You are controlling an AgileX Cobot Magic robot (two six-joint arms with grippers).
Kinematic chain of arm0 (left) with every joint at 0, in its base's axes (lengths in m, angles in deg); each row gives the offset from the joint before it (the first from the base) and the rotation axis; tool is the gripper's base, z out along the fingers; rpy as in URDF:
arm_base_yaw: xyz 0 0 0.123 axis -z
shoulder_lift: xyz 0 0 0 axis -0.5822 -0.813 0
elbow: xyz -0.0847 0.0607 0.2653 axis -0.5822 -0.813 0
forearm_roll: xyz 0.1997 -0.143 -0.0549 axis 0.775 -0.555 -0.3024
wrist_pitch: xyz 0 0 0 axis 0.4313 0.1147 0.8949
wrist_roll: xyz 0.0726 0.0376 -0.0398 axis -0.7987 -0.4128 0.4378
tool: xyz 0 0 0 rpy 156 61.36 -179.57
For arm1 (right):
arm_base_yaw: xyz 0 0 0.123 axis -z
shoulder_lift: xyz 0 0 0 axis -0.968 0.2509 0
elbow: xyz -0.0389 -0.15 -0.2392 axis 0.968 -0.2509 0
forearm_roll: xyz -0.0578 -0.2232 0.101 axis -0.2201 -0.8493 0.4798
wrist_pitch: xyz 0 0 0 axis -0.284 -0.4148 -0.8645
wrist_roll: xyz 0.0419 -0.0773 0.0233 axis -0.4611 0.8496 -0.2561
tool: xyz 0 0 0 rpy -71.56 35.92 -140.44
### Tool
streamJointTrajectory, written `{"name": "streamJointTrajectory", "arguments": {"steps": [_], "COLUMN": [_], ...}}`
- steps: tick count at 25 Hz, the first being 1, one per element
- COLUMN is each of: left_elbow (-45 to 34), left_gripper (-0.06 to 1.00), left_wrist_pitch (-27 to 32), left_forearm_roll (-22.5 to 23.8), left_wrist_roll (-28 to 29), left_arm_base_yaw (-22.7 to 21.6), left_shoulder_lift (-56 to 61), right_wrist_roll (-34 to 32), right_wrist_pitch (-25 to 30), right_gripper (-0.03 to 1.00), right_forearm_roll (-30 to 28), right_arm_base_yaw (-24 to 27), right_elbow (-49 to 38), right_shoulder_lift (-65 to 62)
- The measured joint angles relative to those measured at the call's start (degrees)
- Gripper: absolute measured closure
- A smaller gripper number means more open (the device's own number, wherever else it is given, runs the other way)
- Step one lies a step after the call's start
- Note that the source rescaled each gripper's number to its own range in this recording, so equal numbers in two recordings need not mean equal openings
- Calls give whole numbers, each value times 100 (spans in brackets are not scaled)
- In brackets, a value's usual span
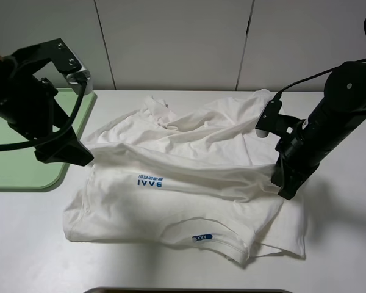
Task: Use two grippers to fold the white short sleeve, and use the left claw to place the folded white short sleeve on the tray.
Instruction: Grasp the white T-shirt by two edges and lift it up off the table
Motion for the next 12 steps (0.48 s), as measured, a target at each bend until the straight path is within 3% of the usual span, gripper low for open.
{"name": "streamJointTrajectory", "arguments": {"steps": [2, 12], "left_elbow": [0, 4], "left_gripper": [0, 1], "left_wrist_pitch": [-30, -437], "left_forearm_roll": [0, 0], "left_wrist_roll": [-12, -295], "left_arm_base_yaw": [0, 0], "left_shoulder_lift": [0, -507], "right_wrist_roll": [-21, -104], "right_wrist_pitch": [0, 76], "right_gripper": [97, 97], "right_forearm_roll": [0, 0], "right_arm_base_yaw": [0, 0], "right_elbow": [0, 5], "right_shoulder_lift": [0, 0]}}
